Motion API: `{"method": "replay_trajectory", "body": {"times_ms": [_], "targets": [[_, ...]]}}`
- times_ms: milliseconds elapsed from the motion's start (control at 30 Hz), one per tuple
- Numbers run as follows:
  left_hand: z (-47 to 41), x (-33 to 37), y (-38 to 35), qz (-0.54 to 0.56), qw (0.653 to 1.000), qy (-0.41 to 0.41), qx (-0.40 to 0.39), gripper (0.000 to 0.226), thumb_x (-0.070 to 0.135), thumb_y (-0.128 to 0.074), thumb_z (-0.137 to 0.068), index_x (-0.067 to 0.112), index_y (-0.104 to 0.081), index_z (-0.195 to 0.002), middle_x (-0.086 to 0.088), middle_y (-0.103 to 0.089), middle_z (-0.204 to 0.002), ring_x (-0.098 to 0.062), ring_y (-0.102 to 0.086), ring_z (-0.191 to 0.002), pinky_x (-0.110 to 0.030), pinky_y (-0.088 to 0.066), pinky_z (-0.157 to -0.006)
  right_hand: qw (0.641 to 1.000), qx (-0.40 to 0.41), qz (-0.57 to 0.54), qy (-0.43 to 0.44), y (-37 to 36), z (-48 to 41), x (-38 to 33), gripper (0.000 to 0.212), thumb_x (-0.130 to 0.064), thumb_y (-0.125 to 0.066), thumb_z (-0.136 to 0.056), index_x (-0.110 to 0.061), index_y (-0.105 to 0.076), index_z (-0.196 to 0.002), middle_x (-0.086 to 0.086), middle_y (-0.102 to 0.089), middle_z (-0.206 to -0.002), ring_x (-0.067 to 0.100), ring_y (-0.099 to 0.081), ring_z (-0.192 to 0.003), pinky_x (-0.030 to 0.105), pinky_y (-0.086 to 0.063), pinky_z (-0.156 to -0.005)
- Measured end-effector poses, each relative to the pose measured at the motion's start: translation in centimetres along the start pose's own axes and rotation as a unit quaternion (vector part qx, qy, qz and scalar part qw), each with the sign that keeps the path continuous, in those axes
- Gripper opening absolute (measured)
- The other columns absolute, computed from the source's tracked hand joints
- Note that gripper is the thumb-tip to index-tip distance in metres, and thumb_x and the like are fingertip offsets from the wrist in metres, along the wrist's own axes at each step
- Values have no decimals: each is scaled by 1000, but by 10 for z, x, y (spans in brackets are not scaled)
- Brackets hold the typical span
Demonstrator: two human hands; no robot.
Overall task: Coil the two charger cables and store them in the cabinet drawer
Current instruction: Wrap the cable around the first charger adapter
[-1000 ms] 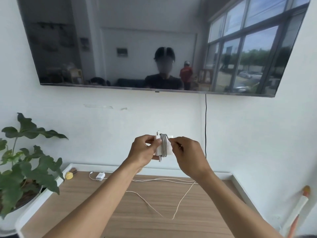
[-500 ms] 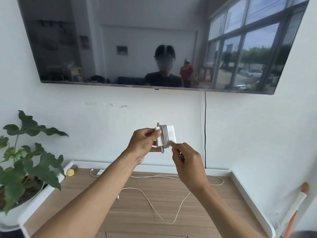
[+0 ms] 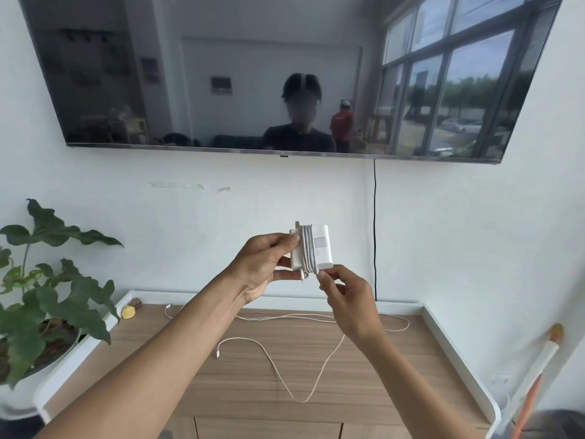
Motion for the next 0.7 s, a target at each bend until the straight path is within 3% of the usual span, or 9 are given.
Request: {"method": "replay_trajectory", "body": {"times_ms": [233,367,500,700], "targets": [[3,-2,2,-27,999,5,-39,37,29,-62,-85,-3,-66,-104,-12,-62,-86,-28,-63,-74,-34,-57,-60,994,-62,88,18,13,-7,-8,34,-25,-57,-95,-29,-49,-63,-9,-28,-43,11,-21,-44,21,-19,-43],[2,-2,1,-33,999,-6,-37,38,28,-62,-86,-5,-66,-104,-13,-62,-85,-26,-64,-70,-33,-57,-58,992,-59,109,36,14,-5,-10,34,-23,-56,-96,-31,-48,-64,-10,-31,-42,11,-22,-42,17,-19,-42],[-1,1,5,-5,1000,-11,-13,24,23,-60,-91,1,-67,-95,-11,-64,-84,-24,-66,-66,-33,-57,-58,991,-47,113,44,19,-3,-6,15,-24,-57,-96,-17,-66,-86,-18,-46,-47,9,-30,-42,13,-23,-43],[-2,-7,-3,-36,998,-8,-54,40,31,-63,-80,-3,-66,-102,-15,-62,-87,-27,-63,-72,-33,-56,-58,988,-71,134,37,18,-7,-1,31,-25,-58,-95,-8,-54,-69,-9,-32,-40,11,-25,-41,16,-19,-41]]}}
Point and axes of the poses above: each hand's wrist, its own z-axis away from the middle knuckle, its own y-axis out of the back of the hand, x = y × z, the point moved 3 cm from there along -z, towards the middle knuckle
